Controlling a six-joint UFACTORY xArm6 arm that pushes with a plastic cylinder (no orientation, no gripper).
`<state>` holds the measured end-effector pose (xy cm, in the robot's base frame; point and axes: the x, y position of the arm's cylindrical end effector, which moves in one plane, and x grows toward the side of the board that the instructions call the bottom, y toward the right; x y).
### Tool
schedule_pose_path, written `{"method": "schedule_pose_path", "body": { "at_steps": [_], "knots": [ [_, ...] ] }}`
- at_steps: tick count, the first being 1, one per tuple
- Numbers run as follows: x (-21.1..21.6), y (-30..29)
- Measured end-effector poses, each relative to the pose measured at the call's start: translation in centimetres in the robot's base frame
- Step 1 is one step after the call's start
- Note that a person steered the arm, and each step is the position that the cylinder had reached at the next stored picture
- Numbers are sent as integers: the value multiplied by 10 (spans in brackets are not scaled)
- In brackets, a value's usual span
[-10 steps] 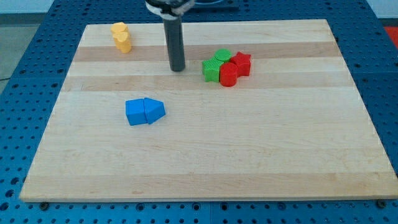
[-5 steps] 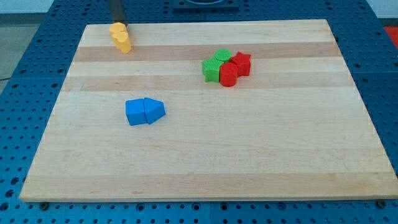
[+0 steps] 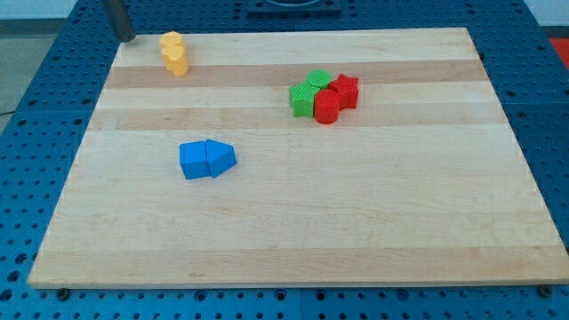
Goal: Put the yellow blocks and blue blocks together
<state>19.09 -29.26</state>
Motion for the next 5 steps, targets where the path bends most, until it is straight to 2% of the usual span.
{"method": "schedule_pose_path", "body": {
  "at_steps": [2,5],
  "knots": [
    [0,51],
    [14,81]
  ]
}}
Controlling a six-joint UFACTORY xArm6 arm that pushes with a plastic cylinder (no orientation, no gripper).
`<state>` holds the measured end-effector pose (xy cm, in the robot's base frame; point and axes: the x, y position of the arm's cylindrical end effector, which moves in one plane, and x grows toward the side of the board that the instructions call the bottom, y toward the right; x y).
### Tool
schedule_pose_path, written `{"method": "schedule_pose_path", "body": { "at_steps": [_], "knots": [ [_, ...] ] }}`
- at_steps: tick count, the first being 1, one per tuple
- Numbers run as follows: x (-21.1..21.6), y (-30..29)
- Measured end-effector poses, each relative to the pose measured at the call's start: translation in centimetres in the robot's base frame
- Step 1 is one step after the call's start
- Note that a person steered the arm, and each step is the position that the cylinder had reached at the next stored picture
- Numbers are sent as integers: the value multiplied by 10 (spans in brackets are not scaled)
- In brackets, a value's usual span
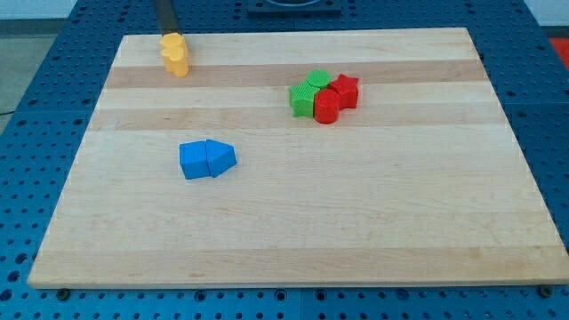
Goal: Put the yellow blocks and blue blocks together
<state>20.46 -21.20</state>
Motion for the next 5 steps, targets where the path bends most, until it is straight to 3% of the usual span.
{"method": "schedule_pose_path", "body": {
  "at_steps": [5],
  "knots": [
    [142,49]
  ]
}}
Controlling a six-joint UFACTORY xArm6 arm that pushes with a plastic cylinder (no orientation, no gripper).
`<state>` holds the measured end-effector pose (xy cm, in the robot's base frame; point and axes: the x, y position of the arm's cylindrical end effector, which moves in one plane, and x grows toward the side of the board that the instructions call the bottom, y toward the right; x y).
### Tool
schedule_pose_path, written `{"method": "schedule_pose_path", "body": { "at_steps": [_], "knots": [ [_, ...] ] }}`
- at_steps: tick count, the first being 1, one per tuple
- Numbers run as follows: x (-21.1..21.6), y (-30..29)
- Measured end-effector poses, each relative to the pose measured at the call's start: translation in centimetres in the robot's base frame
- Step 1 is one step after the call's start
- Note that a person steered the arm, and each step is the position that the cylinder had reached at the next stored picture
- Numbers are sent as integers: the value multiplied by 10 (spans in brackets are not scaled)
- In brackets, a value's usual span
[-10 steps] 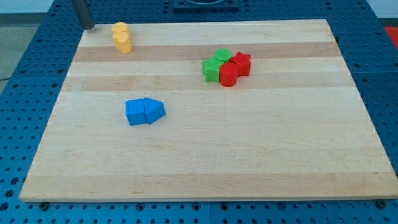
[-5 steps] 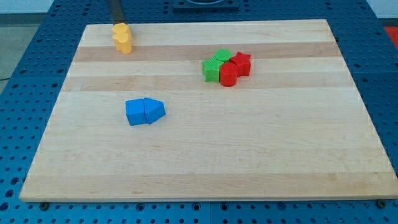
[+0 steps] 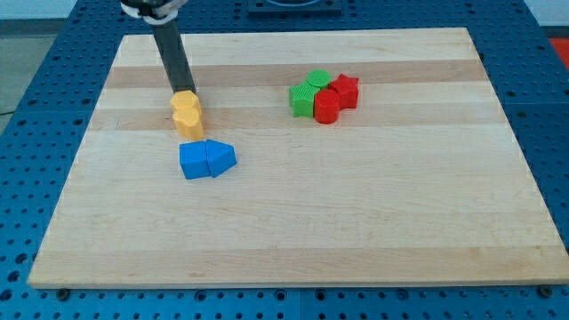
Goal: Put the yellow blocks and blue blocks together
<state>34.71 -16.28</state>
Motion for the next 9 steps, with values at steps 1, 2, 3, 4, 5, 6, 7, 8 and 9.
{"method": "schedule_pose_path", "body": {
  "at_steps": [1,2,3,4,5,6,7,8,9],
  "knots": [
    [27,15],
    [51,28],
    [64,36],
    [67,37],
    [73,51],
    [63,55],
    [71,79],
    [99,87],
    [112,83]
  ]
}}
